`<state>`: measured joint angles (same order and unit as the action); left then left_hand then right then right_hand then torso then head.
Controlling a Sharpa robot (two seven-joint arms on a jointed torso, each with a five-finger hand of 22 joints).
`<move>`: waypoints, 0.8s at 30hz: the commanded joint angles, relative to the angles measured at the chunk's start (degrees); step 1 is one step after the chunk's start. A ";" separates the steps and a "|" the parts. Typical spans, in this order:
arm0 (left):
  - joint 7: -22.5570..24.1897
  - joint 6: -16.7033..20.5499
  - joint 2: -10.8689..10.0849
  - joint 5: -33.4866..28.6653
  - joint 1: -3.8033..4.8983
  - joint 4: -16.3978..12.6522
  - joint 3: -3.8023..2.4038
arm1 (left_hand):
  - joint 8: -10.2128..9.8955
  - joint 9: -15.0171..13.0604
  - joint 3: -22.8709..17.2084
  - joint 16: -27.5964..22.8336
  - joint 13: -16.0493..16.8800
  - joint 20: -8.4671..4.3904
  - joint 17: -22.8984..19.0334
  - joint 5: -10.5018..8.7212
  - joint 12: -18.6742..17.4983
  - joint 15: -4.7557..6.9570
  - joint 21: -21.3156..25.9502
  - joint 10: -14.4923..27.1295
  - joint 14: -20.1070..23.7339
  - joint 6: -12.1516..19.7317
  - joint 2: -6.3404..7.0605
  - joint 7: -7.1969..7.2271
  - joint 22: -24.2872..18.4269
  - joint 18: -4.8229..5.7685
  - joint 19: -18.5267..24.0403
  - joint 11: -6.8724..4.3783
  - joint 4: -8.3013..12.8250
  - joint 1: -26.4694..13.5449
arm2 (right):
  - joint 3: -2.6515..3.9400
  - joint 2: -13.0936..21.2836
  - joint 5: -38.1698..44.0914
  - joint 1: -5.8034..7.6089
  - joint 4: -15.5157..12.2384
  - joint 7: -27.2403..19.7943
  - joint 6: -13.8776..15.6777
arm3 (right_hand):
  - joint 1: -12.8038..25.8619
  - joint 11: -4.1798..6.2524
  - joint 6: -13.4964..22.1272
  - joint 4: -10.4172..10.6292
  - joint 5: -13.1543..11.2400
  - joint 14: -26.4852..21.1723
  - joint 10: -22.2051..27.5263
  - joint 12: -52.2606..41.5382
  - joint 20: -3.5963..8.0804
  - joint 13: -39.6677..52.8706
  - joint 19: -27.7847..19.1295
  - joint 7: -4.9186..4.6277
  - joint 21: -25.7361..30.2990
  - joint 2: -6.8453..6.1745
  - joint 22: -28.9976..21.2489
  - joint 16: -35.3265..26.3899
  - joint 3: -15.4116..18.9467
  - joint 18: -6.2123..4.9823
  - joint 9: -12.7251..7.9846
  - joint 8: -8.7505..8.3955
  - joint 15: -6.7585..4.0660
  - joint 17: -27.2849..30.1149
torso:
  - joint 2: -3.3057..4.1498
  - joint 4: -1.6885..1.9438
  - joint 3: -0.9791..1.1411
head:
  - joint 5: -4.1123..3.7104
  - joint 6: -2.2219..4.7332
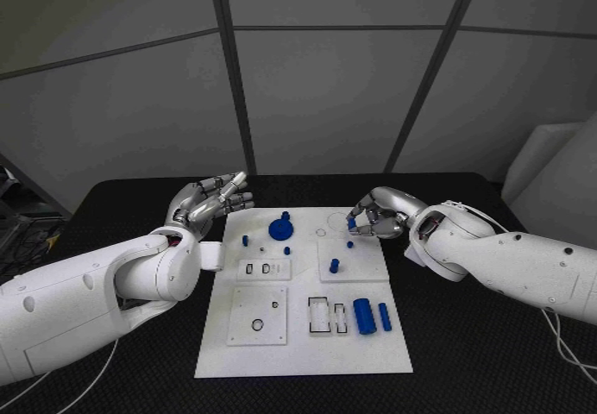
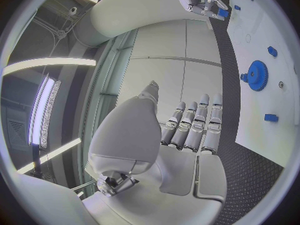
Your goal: Assemble the parts on the task board
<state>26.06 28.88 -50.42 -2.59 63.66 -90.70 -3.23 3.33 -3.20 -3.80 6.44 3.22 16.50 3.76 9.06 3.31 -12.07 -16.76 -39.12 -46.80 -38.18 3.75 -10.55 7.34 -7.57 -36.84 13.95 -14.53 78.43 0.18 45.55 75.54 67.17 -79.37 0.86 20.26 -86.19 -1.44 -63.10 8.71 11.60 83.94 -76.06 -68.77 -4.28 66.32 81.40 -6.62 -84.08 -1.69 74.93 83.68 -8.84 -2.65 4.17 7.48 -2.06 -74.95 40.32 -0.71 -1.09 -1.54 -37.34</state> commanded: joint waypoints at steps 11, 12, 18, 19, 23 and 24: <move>0.10 -1.03 1.21 0.35 0.10 2.65 -0.06 | -0.18 0.02 -0.08 -0.36 -0.01 0.03 -0.04 -0.16 -0.04 0.14 0.20 -0.01 0.40 -0.08 -0.12 -5.19 -0.10 -1.18 0.57 -0.04 0.41 0.31 | 0.03 -9.00 2.35 0.07 -4.87 10.49 2.93 | -0.15 -0.12 -0.24 0.12 -0.94 3.59 0.59 0.93 0.06 -0.78 0.15 0.29 -0.15 1.15 4.10 0.12 -1.09 -0.02 0.02 0.40 -0.23 -2.80 | -1.16 0.46 -0.69 | 1.40 -1.05; 0.06 -1.04 1.32 0.35 0.10 2.85 -0.06 | -0.18 0.02 -0.08 -0.36 -0.01 0.03 -0.04 -0.16 -0.04 0.14 0.20 -0.01 0.40 -0.08 -0.12 -5.19 -0.10 -1.18 0.57 -0.04 0.41 0.31 | 0.02 -9.77 2.51 -0.01 -4.71 11.18 3.01 | -0.14 -0.12 -0.24 0.12 -0.95 3.57 0.69 1.08 0.06 -0.95 0.14 0.28 -0.14 1.14 4.08 0.07 -1.11 -0.02 0.02 0.41 -0.23 -2.71 | -1.24 0.51 -0.76 | 1.38 -1.13; -0.09 -1.11 1.73 0.35 0.11 3.55 -0.06 | -0.18 0.02 -0.08 -0.36 -0.01 0.03 -0.04 -0.17 -0.04 0.14 0.20 -0.02 0.40 -0.06 -0.12 -5.18 -0.10 -1.18 0.57 -0.04 0.41 0.30 | -0.03 -13.02 3.71 -1.26 -3.80 13.47 3.15 | -0.04 -0.13 -0.28 0.08 -0.81 3.55 0.77 1.19 0.05 -1.03 0.11 0.29 -0.12 0.98 4.05 0.04 -1.22 -0.03 0.03 0.45 -0.22 -2.67 | -1.53 0.62 -1.08 | 2.00 -1.38; -0.12 -1.14 1.78 0.35 0.11 3.64 -0.06 | -0.18 0.02 -0.08 -0.36 -0.01 0.03 -0.04 -0.17 -0.04 0.14 0.20 -0.02 0.40 -0.06 -0.12 -5.18 -0.10 -1.18 0.57 -0.04 0.41 0.30 | -0.04 -13.45 4.01 -1.55 -3.71 13.73 3.06 | 0.00 -0.13 -0.29 0.05 -0.72 3.55 0.79 1.22 0.05 -1.06 0.10 0.29 -0.11 0.91 4.04 0.03 -1.28 -0.04 0.03 0.46 -0.22 -2.65 | -1.57 0.62 -1.12 | 2.06 -1.48; -0.26 -1.30 2.02 0.35 0.12 3.96 -0.06 | -0.18 0.03 -0.07 -0.37 -0.02 0.03 -0.04 -0.17 -0.04 0.13 0.20 0.02 0.41 -0.03 -0.12 -5.17 -0.11 -1.18 0.58 -0.04 0.42 0.29 | -0.09 -14.93 5.30 -2.68 -3.48 14.53 2.55 | 0.00 -0.13 -0.29 0.05 -0.72 3.55 0.79 1.22 0.05 -1.06 0.10 0.29 -0.11 0.91 4.04 0.03 -1.28 -0.04 0.03 0.46 -0.22 -2.65 | -1.55 0.54 -1.12 | 2.45 -1.54; -0.28 -1.32 2.09 0.35 0.12 4.02 -0.06 | -0.18 0.03 -0.07 -0.37 -0.02 0.03 -0.04 -0.17 -0.04 0.13 0.20 0.02 0.41 -0.03 -0.12 -5.17 -0.11 -1.18 0.58 -0.04 0.42 0.29 | -0.13 -15.33 5.67 -2.97 -3.42 14.77 2.34 | 0.01 -0.13 -0.29 0.05 -0.71 3.55 0.80 1.23 0.04 -1.07 0.10 0.29 -0.11 0.90 4.04 0.02 -1.28 -0.04 0.03 0.46 -0.22 -2.65 | -1.52 0.54 -1.10 | 2.55 -1.49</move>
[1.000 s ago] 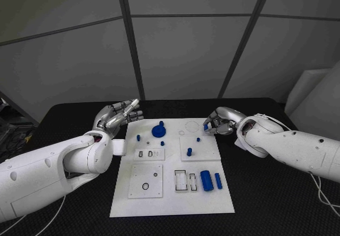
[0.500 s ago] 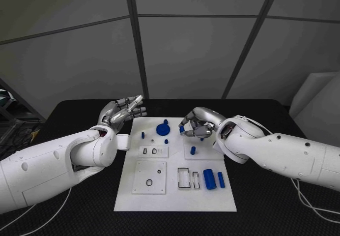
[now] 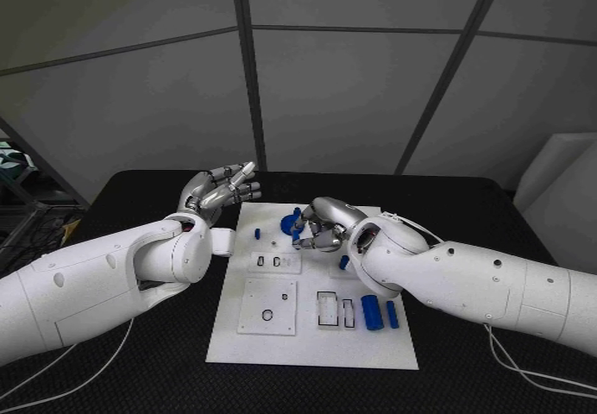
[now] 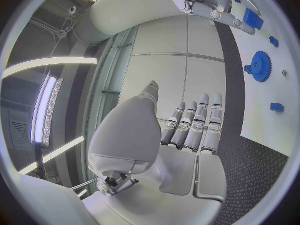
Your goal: Assemble the parts on the task board
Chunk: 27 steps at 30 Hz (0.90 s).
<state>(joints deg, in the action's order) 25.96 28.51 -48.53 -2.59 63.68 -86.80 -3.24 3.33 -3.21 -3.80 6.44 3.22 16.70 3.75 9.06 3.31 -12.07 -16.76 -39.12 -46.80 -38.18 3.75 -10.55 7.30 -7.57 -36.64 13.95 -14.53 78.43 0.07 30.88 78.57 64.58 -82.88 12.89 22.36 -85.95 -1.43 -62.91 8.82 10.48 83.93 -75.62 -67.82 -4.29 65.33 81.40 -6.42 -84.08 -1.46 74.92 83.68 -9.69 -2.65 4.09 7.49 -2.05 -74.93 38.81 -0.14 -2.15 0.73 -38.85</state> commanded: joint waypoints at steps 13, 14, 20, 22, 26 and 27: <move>-0.18 -1.02 0.53 0.35 0.11 0.58 -0.05 | -0.18 0.02 -0.06 -0.37 -0.01 -0.18 -0.04 -0.17 -0.04 0.13 0.21 0.01 0.41 -0.07 -0.12 -5.16 -0.07 -1.18 0.38 -0.04 0.42 0.29 | -1.55 -3.40 5.23 -2.13 0.66 4.59 -1.71 | 0.08 -0.16 -0.47 -0.14 0.81 3.53 0.49 0.48 0.03 -0.23 0.00 0.06 -0.05 0.27 3.94 -0.03 -0.68 -0.07 0.09 0.50 -0.22 -2.60 | 0.11 -0.01 0.08 | 0.68 -0.20; -0.18 -1.02 0.53 0.35 0.11 0.60 -0.05 | -0.18 0.02 -0.06 -0.37 -0.01 -0.18 -0.04 -0.17 -0.04 0.13 0.21 0.01 0.41 -0.07 -0.12 -5.16 -0.07 -1.18 0.38 -0.04 0.42 0.29 | -1.56 -3.48 5.34 -2.18 0.69 4.65 -1.70 | 0.08 -0.16 -0.47 -0.14 0.81 3.53 0.49 0.48 0.03 -0.23 0.00 0.06 -0.05 0.27 3.94 -0.03 -0.68 -0.07 0.09 0.50 -0.22 -2.60 | 0.13 -0.01 0.09 | 0.70 -0.19; -0.17 -1.00 0.54 0.35 0.11 0.72 -0.05 | -0.18 0.02 -0.06 -0.37 -0.01 -0.18 -0.04 -0.17 -0.04 0.13 0.21 0.01 0.41 -0.07 -0.12 -5.16 -0.07 -1.18 0.38 -0.04 0.42 0.29 | -1.64 -4.14 5.96 -2.46 1.09 5.00 -1.96 | 0.24 -0.17 -0.48 -0.17 1.08 3.53 0.49 0.50 0.03 -0.22 0.00 0.06 -0.05 0.14 3.94 -0.05 -0.85 -0.07 0.09 0.53 -0.22 -2.57 | 0.07 0.03 0.06 | 0.64 -0.32; -0.17 -1.00 0.53 0.35 0.11 0.72 -0.05 | -0.18 0.02 -0.06 -0.37 -0.01 -0.18 -0.04 -0.17 -0.04 0.13 0.21 0.01 0.41 -0.07 -0.12 -5.16 -0.07 -1.18 0.38 -0.04 0.42 0.29 | -1.65 -4.33 5.96 -2.51 1.30 5.14 -2.01 | 0.24 -0.17 -0.48 -0.17 1.08 3.53 0.49 0.50 0.03 -0.22 0.00 0.06 -0.04 0.14 3.94 -0.05 -0.85 -0.07 0.09 0.53 -0.22 -2.57 | 0.09 0.02 0.06 | 0.70 -0.34; -0.18 -1.01 0.51 0.35 0.11 0.72 -0.05 | -0.18 0.02 -0.06 -0.37 -0.01 -0.18 -0.04 -0.17 -0.04 0.13 0.21 0.01 0.41 -0.07 -0.12 -5.16 -0.07 -1.18 0.38 -0.04 0.42 0.29 | -1.68 -4.48 5.98 -2.56 1.55 5.43 -2.16 | 0.24 -0.17 -0.48 -0.17 1.08 3.53 0.49 0.50 0.03 -0.22 0.00 0.06 -0.04 0.14 3.94 -0.05 -0.85 -0.07 0.09 0.53 -0.22 -2.57 | 0.08 0.06 0.12 | 0.73 -0.41; -0.18 -1.01 0.50 0.35 0.11 0.72 -0.05 | -0.18 0.02 -0.06 -0.37 -0.01 -0.18 -0.04 -0.17 -0.04 0.13 0.21 0.01 0.41 -0.07 -0.12 -5.16 -0.07 -1.18 0.38 -0.04 0.42 0.29 | -1.68 -4.49 6.06 -2.56 1.58 5.53 -2.22 | 0.39 -0.17 -0.46 -0.16 1.23 3.52 0.47 0.49 0.02 -0.20 0.00 0.05 -0.04 0.00 3.95 -0.06 -0.92 -0.07 0.08 0.53 -0.21 -2.56 | 0.07 0.06 0.11 | 0.72 -0.44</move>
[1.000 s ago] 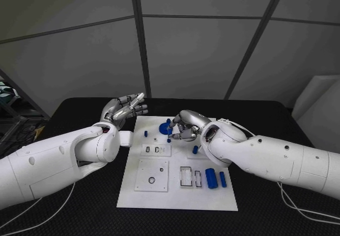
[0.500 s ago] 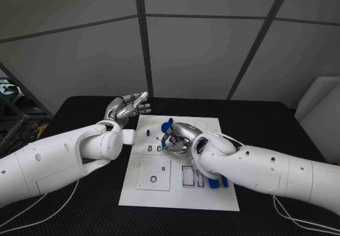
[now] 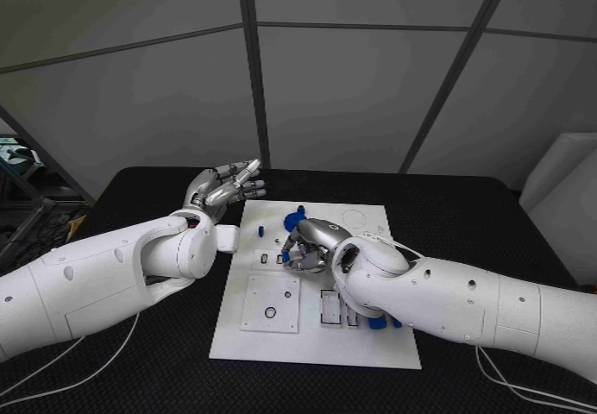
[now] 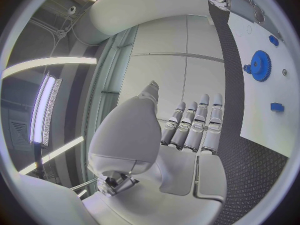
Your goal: Assemble the parts on the task board
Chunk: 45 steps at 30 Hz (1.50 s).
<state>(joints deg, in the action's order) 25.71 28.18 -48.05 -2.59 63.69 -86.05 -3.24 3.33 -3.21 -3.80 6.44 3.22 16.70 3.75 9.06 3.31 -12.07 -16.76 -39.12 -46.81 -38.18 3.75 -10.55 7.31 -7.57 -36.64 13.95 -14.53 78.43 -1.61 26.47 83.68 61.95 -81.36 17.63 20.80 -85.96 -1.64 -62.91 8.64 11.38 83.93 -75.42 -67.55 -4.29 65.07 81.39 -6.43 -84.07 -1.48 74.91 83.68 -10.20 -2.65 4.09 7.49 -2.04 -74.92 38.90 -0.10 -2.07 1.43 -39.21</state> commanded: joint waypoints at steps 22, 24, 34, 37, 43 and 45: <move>0.00 -0.71 -0.02 0.35 0.10 0.01 -0.05 | -0.18 0.02 -0.07 -0.37 -0.01 -0.17 -0.04 -0.17 -0.04 0.13 0.21 0.01 0.41 -0.07 -0.12 -5.16 -0.08 -1.17 0.38 -0.04 0.42 0.29 | -0.03 -0.76 5.40 -0.03 1.33 1.86 -1.68 | 1.13 -0.03 -0.25 -0.20 1.03 3.49 0.44 0.50 -0.01 -0.15 -0.13 -0.04 0.04 -1.17 3.83 -0.15 -0.82 -0.11 0.00 0.49 -0.17 -2.46 | -0.01 0.01 0.06 | -0.18 -0.38; -0.01 -0.71 -0.01 0.35 0.10 0.01 -0.05 | -0.18 0.02 -0.07 -0.37 -0.01 -0.17 -0.04 -0.17 -0.04 0.13 0.21 0.01 0.41 -0.07 -0.12 -5.16 -0.08 -1.17 0.38 -0.04 0.42 0.29 | -0.03 -0.78 5.44 -0.04 1.34 1.71 -1.95 | 1.26 -0.04 -0.21 -0.20 1.04 3.49 0.48 0.55 -0.02 -0.20 -0.14 -0.07 0.06 -1.31 3.81 -0.16 -0.85 -0.11 -0.01 0.48 -0.16 -2.46 | -0.02 0.00 0.06 | -0.22 -0.38; -0.03 -0.69 -0.02 0.35 0.10 0.01 -0.05 | -0.18 0.02 -0.07 -0.37 -0.01 -0.17 -0.04 -0.17 -0.04 0.13 0.21 0.01 0.41 -0.07 -0.12 -5.16 -0.08 -1.17 0.38 -0.04 0.42 0.29 | -0.04 -0.62 5.50 -0.07 1.15 1.49 -3.33 | 1.44 -0.08 -0.09 -0.32 0.99 3.48 0.60 0.70 -0.04 -0.32 -0.18 -0.11 0.09 -1.76 3.77 -0.19 -0.95 -0.12 -0.04 0.43 -0.13 -2.42 | 0.02 -0.03 0.05 | -0.16 -0.50; -0.04 -0.69 -0.01 0.35 0.10 0.02 -0.05 | -0.18 0.02 -0.07 -0.37 -0.01 -0.17 -0.04 -0.17 -0.04 0.13 0.21 0.01 0.41 -0.07 -0.12 -5.16 -0.08 -1.17 0.38 -0.04 0.42 0.29 | -0.04 -0.61 5.50 -0.07 1.05 1.51 -3.89 | 1.75 -0.12 -0.06 -0.26 0.95 3.48 0.63 0.76 -0.06 -0.36 -0.21 -0.16 0.11 -2.01 3.75 -0.21 -1.00 -0.13 -0.05 0.42 -0.10 -2.40 | 0.01 -0.01 0.06 | -0.15 -0.57; -0.04 -0.68 0.00 0.35 0.10 0.01 -0.05 | -0.17 0.02 -0.03 -0.43 -0.01 -0.17 -0.04 -0.18 -0.02 0.10 0.23 0.00 0.47 -0.07 -0.11 -5.12 -0.11 -1.14 0.45 -0.04 0.45 0.26 | -0.04 -0.60 5.50 -0.07 0.98 1.69 -4.55 | 2.27 -0.17 0.01 -0.11 0.96 3.48 0.70 0.85 -0.10 -0.45 -0.25 -0.20 0.14 -2.32 3.71 -0.21 -1.05 -0.14 -0.07 0.40 -0.06 -2.43 | -0.01 0.01 0.05 | -0.12 -0.62; -0.04 -0.68 0.00 0.35 0.10 0.01 -0.05 | -0.17 0.02 -0.03 -0.43 -0.01 -0.17 -0.04 -0.18 -0.02 0.10 0.23 0.00 0.47 -0.07 -0.11 -5.12 -0.11 -1.14 0.45 -0.04 0.45 0.26 | -0.04 -0.59 5.50 -0.07 0.96 1.85 -4.66 | 2.45 -0.18 0.07 -0.06 0.96 3.48 0.75 0.94 -0.11 -0.52 -0.24 -0.22 0.14 -2.44 3.72 -0.21 -1.06 -0.14 -0.08 0.38 -0.04 -2.44 | -0.02 0.01 0.05 | -0.11 -0.63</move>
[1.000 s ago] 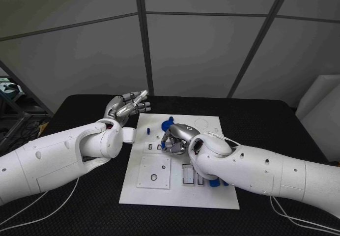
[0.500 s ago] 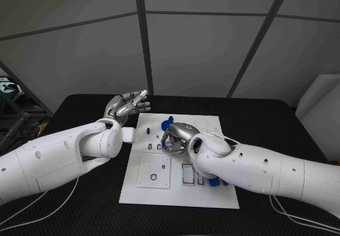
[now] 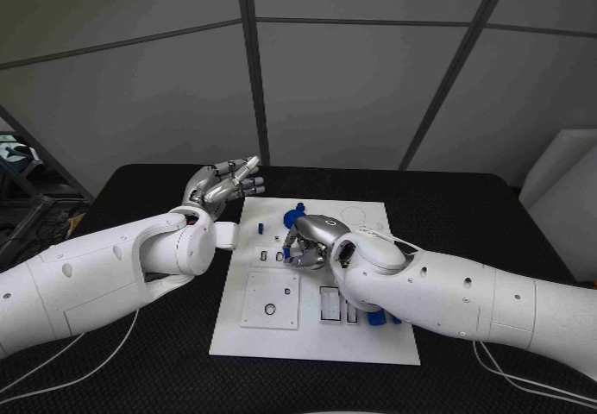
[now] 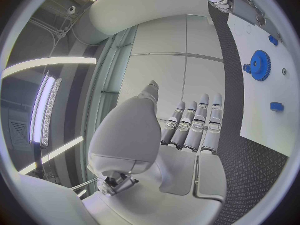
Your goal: Assemble the parts on the task board
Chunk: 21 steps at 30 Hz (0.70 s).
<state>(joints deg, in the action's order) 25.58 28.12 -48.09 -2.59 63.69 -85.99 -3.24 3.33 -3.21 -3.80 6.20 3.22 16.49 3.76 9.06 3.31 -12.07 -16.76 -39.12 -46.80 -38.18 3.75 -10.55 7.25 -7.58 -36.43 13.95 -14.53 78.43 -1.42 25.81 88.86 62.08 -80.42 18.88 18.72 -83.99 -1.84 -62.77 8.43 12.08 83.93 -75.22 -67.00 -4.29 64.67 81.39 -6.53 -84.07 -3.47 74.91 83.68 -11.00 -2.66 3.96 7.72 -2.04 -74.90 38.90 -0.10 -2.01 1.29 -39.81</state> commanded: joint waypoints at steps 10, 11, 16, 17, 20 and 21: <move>0.07 -0.60 0.03 0.34 0.10 -0.01 -0.04 | -0.17 0.02 -0.03 -0.20 -0.01 0.04 -0.04 -0.18 -0.02 0.10 0.23 0.05 0.48 -0.05 -0.12 -5.12 -0.05 -1.14 0.25 -0.04 0.46 0.26 | -0.23 0.14 0.32 -0.21 -0.14 1.24 -2.35 | 1.95 -0.27 0.99 0.58 0.90 3.45 1.25 1.24 -0.28 -0.92 -0.56 -0.49 0.38 -1.72 3.36 -0.29 -0.30 -0.21 -0.13 -0.39 0.18 -2.36 | 0.02 0.01 0.01 | 0.06 -0.01; 0.07 -0.61 0.04 0.34 0.10 -0.01 -0.04 | -0.17 0.02 -0.03 -0.20 -0.01 0.04 -0.04 -0.18 -0.02 0.10 0.23 0.05 0.48 -0.05 -0.12 -5.12 -0.05 -1.14 0.25 -0.04 0.46 0.26 | -0.23 0.14 0.33 -0.21 -0.14 1.26 -2.25 | 2.07 -0.31 1.15 0.61 1.00 3.44 1.33 1.33 -0.30 -1.00 -0.59 -0.54 0.41 -1.85 3.32 -0.32 -0.34 -0.22 -0.14 -0.46 0.21 -2.32 | 0.02 0.01 0.01 | 0.06 -0.01; 0.05 -0.62 0.02 0.34 0.10 0.00 -0.04 | -0.17 0.02 -0.03 -0.20 -0.01 0.04 -0.04 -0.18 -0.02 0.10 0.23 0.05 0.48 -0.05 -0.12 -5.12 -0.05 -1.14 0.25 -0.04 0.46 0.26 | -0.23 0.14 0.33 -0.22 -0.12 1.15 -2.00 | 2.44 -0.52 1.88 0.67 1.11 3.39 1.80 1.85 -0.44 -1.49 -0.82 -0.80 0.59 -2.30 3.04 -0.44 -0.59 -0.29 -0.20 -0.82 0.38 -2.14 | 0.02 0.01 0.02 | 0.14 0.02; 0.03 -0.62 0.02 0.34 0.10 0.04 -0.04 | -0.17 0.02 -0.03 -0.20 -0.01 0.04 -0.04 -0.18 -0.02 0.10 0.23 0.05 0.48 -0.05 -0.12 -5.12 -0.05 -1.14 0.25 -0.04 0.46 0.26 | -0.23 0.14 0.32 -0.22 -0.11 1.06 -1.98 | 2.53 -0.58 2.08 0.69 1.11 3.37 1.96 2.02 -0.48 -1.66 -0.88 -0.87 0.63 -2.40 2.98 -0.48 -0.66 -0.31 -0.21 -0.92 0.43 -2.09 | 0.01 -0.01 0.02 | 0.16 0.02; 0.00 -0.64 0.02 0.34 0.10 0.10 -0.04 | -0.17 0.02 -0.03 -0.20 -0.01 0.04 -0.04 -0.18 -0.02 0.10 0.23 0.05 0.48 -0.05 -0.12 -5.12 -0.05 -1.14 0.25 -0.04 0.46 0.26 | -0.23 0.16 0.22 -0.22 -0.14 0.99 -1.90 | 2.67 -0.65 2.27 0.74 1.08 3.35 2.15 2.24 -0.52 -1.88 -1.01 -0.95 0.73 -2.50 2.82 -0.54 -0.73 -0.34 -0.21 -1.00 0.48 -1.99 | 0.00 -0.02 0.03 | 0.17 0.04; 0.00 -0.65 0.02 0.34 0.09 0.10 -0.04 | -0.17 0.02 -0.03 -0.20 -0.01 0.04 -0.04 -0.18 -0.02 0.10 0.23 0.05 0.48 -0.05 -0.12 -5.12 -0.05 -1.14 0.25 -0.04 0.46 0.26 | -0.23 0.16 0.20 -0.22 -0.14 0.99 -1.89 | 2.75 -0.70 2.41 0.76 1.07 3.33 2.27 2.37 -0.56 -2.01 -1.07 -1.00 0.77 -2.57 2.75 -0.58 -0.79 -0.36 -0.22 -1.07 0.52 -1.93 | 0.01 -0.02 0.03 | 0.18 0.05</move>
<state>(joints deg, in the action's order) 25.51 28.11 -48.09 -2.58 63.69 -85.89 -3.23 3.33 -3.21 -3.80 6.20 3.22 16.49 3.75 9.06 3.31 -12.07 -16.76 -39.12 -46.80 -38.18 3.75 -10.55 7.26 -7.58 -36.43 13.95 -14.53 78.43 -1.53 25.90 88.98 61.94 -80.56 19.33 18.00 -81.70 -2.57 -60.64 8.94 12.98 83.95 -73.26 -64.85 -4.91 62.72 80.77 -7.51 -83.62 -5.74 74.91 83.45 -11.75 -2.65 3.74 6.93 -2.03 -74.95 38.90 -0.10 -1.98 1.45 -39.78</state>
